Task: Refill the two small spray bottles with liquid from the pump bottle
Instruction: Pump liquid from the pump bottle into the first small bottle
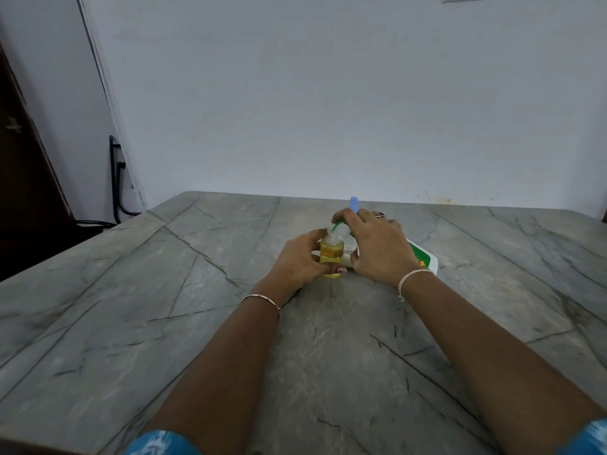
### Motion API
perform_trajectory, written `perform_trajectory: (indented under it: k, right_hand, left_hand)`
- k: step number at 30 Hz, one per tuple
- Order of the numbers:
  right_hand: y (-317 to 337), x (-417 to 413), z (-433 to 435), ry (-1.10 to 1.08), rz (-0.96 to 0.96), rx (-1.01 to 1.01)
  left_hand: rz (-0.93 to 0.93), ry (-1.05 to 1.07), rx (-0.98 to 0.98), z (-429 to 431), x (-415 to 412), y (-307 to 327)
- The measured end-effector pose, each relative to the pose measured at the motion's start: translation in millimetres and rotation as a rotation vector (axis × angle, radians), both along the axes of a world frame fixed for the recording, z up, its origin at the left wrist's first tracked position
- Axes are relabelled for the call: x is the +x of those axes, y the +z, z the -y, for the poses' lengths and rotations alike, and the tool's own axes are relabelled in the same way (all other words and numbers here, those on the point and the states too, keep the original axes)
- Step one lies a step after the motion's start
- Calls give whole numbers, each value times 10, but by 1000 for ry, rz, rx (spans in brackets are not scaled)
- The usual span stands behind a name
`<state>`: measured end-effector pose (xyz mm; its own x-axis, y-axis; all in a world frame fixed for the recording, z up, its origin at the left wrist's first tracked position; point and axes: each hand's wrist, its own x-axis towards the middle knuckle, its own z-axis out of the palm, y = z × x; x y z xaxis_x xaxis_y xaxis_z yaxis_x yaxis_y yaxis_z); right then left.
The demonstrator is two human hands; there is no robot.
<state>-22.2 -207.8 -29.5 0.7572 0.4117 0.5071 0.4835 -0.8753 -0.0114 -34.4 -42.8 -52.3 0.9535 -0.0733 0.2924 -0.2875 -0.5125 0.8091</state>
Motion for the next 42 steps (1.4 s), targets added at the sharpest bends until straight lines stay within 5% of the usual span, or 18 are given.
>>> perform_trajectory:
  k: [42]
  right_hand:
    - [-7,-5,6,4,14,7]
  left_hand:
    - [-20,25,59,10,-19,33]
